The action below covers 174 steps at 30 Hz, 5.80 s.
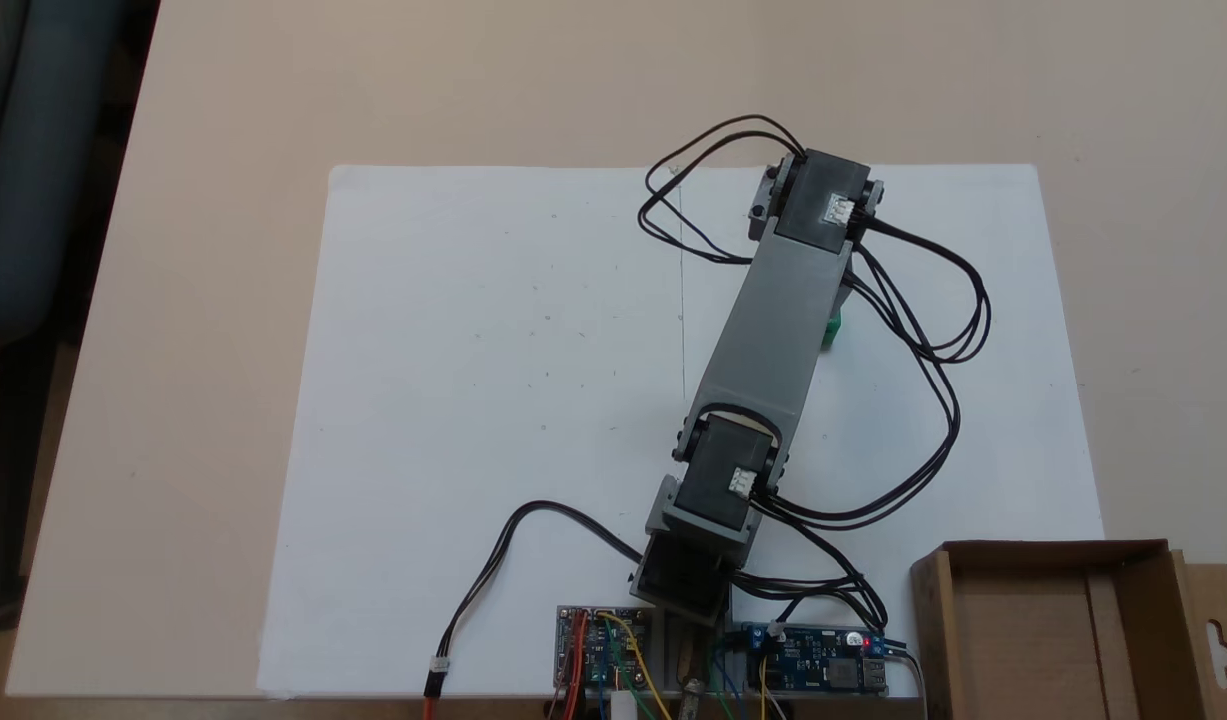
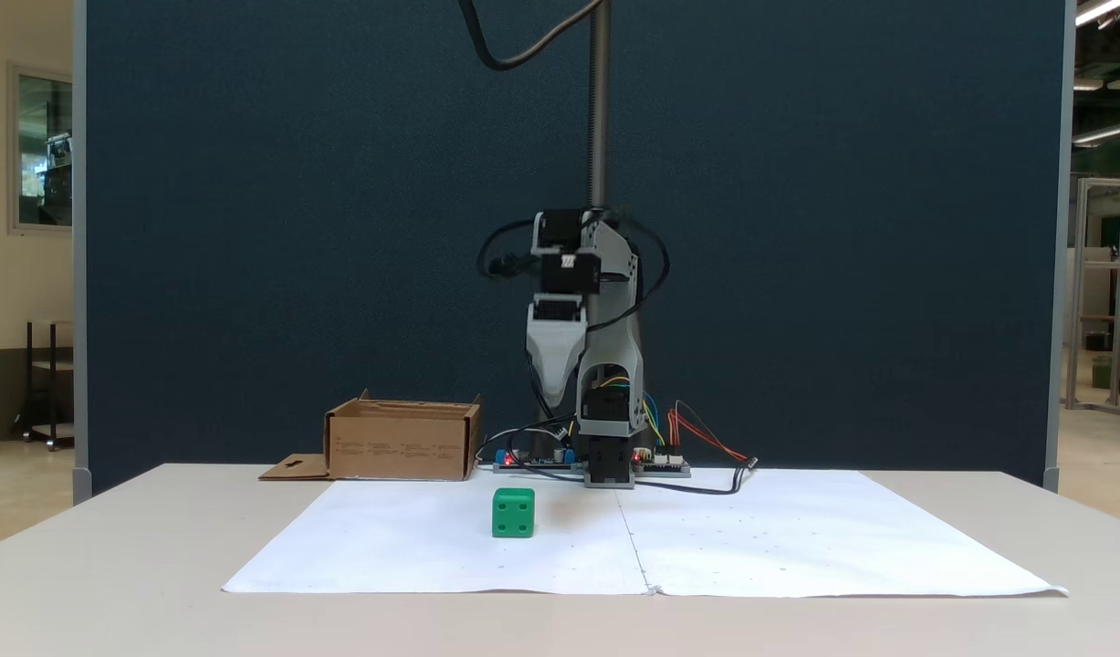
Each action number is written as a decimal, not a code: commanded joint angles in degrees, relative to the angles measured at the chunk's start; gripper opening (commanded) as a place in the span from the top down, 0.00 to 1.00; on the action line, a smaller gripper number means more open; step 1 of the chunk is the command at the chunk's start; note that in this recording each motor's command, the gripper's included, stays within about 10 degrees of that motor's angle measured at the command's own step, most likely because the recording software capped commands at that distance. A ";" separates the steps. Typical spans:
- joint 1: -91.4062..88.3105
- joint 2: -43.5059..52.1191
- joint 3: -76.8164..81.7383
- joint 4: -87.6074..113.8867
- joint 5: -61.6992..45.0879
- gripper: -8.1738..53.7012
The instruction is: Grasp a green dice and put it in the bin.
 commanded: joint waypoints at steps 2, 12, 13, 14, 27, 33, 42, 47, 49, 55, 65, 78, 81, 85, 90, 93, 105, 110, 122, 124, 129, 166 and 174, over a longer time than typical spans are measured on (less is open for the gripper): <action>0.97 0.62 -2.81 1.93 5.98 0.11; 3.78 -2.55 -4.66 1.58 7.29 0.12; 4.31 -3.25 -5.10 1.49 7.21 0.12; 4.66 -3.52 -5.45 1.49 7.12 0.12; 10.55 -10.99 -9.14 1.49 -1.93 0.11; 12.92 -12.04 -9.05 2.29 -4.31 0.10; 12.74 -13.36 -8.79 4.04 -6.77 0.09; 12.48 -14.33 -8.70 4.13 -7.82 0.09; 12.48 -14.94 -8.70 4.04 -7.82 0.08; 11.95 -15.56 -7.91 3.96 -7.82 0.08; 9.76 -15.47 -1.93 -2.29 -7.73 0.08; 8.96 -14.85 -1.23 -6.06 -7.73 0.08; 8.70 -14.50 -1.14 -6.15 -7.73 0.08; 8.70 -14.15 0.18 -7.56 -7.73 0.08; 8.70 -13.89 0.18 -8.09 -7.65 0.08; 8.70 -13.89 0.18 -8.53 -7.56 0.08; 9.05 -14.15 0.53 -10.20 -7.56 0.08; 9.14 -14.15 3.08 -12.83 -7.56 0.08; 9.05 -14.50 6.50 -16.44 -7.56 0.08; 9.14 -15.03 6.68 -17.05 -7.56 0.09; 9.14 -17.05 6.68 -18.54 -7.65 0.09; 8.96 -22.06 7.47 -22.15 -7.65 0.17; 8.96 -23.64 7.65 -24.87 -7.65 0.19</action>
